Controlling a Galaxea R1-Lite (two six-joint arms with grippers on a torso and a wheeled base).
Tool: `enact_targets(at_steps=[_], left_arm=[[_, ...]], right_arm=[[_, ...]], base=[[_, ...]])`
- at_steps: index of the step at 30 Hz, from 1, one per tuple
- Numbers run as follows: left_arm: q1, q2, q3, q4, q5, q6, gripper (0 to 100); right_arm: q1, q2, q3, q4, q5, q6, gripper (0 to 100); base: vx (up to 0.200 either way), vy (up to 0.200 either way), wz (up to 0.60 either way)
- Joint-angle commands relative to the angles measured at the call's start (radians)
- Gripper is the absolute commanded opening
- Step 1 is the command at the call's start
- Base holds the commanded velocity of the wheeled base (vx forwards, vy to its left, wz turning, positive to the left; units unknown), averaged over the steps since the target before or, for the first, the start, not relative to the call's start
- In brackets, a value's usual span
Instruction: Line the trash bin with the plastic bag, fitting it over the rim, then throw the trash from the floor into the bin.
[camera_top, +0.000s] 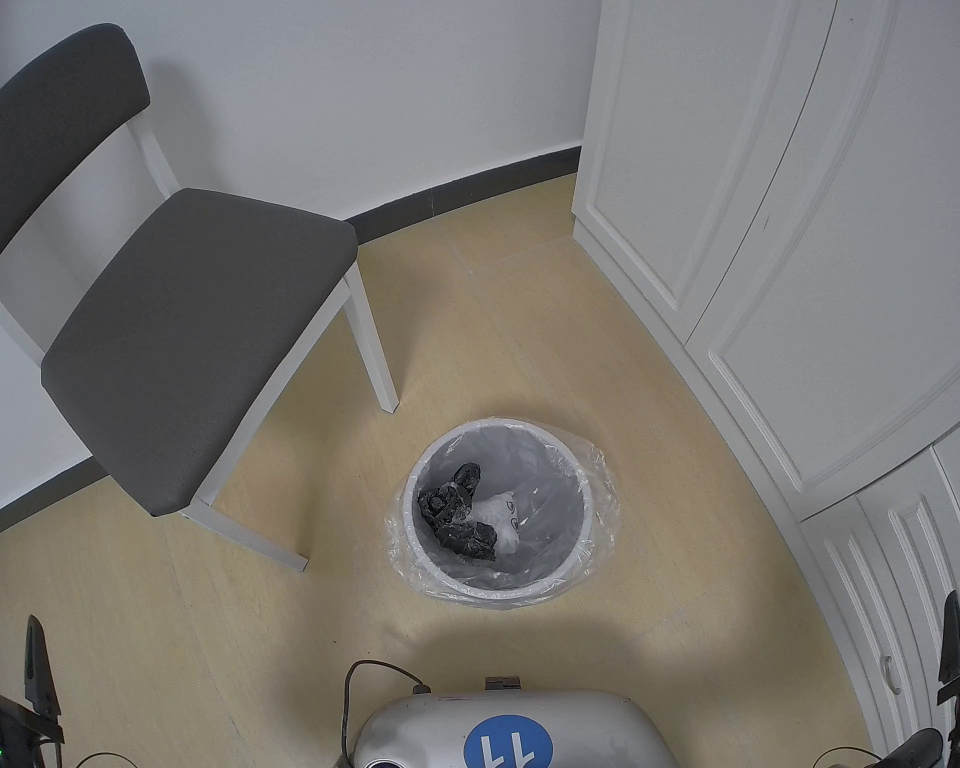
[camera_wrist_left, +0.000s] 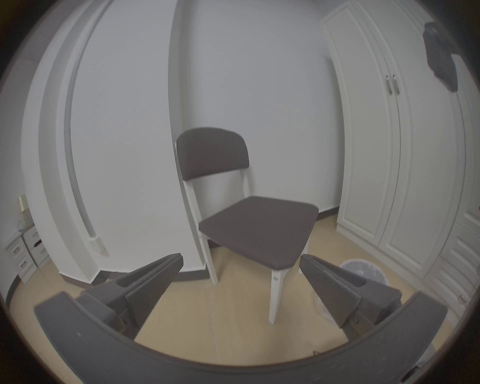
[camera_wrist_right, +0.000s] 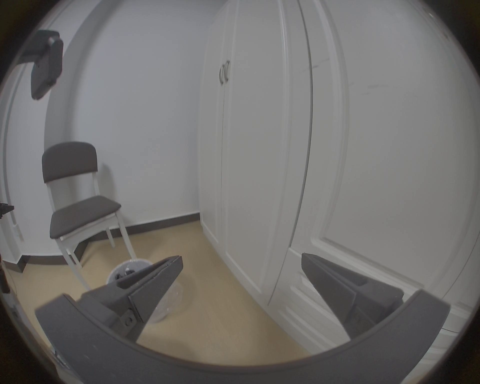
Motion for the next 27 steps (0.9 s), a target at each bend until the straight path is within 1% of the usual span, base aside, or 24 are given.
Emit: enact_targets(at_steps=[1, 7, 10, 12, 13, 15, 17, 21, 23, 25, 27], left_arm=[[0.000, -0.013, 0.018, 0.053, 0.013, 0.000, 100], [0.000, -0.013, 0.018, 0.144, 0.045, -0.003, 100], [0.000, -0.013, 0.018, 0.153, 0.052, -0.023, 100], [0.000, -0.013, 0.018, 0.153, 0.050, -0.030, 100], [0.000, -0.013, 0.018, 0.153, 0.050, -0.030, 100], [0.000, -0.013, 0.018, 0.153, 0.052, -0.031, 100], [0.000, -0.013, 0.018, 0.153, 0.050, -0.031, 100], [0.000, -0.013, 0.018, 0.153, 0.055, -0.031, 100], [0.000, -0.013, 0.018, 0.153, 0.075, -0.030, 100], [0.000, -0.013, 0.018, 0.155, 0.104, -0.028, 100], [0.000, -0.013, 0.018, 0.155, 0.114, -0.026, 100]], right_arm=[[0.000, -0.013, 0.018, 0.051, 0.000, -0.015, 100], [0.000, -0.013, 0.018, 0.171, 0.002, -0.029, 100], [0.000, -0.013, 0.018, 0.175, 0.019, -0.035, 100], [0.000, -0.013, 0.018, 0.175, 0.049, -0.061, 100], [0.000, -0.013, 0.018, 0.175, 0.049, -0.061, 100], [0.000, -0.013, 0.018, 0.175, 0.074, -0.095, 100], [-0.002, -0.013, 0.018, 0.175, 0.077, -0.133, 100], [0.000, -0.013, 0.018, 0.175, 0.088, -0.150, 100], [0.000, -0.013, 0.018, 0.175, 0.114, -0.154, 100], [0.000, -0.013, 0.018, 0.175, 0.115, -0.164, 100], [-0.002, -0.013, 0.018, 0.175, 0.117, -0.179, 100]], base=[[0.000, 0.000, 0.00], [0.000, 0.000, 0.00], [0.000, 0.000, 0.00], [0.000, 0.000, 0.00], [0.000, 0.000, 0.00], [0.000, 0.000, 0.00], [0.000, 0.000, 0.00], [0.000, 0.000, 0.00], [0.000, 0.000, 0.00], [0.000, 0.000, 0.00], [0.000, 0.000, 0.00]])
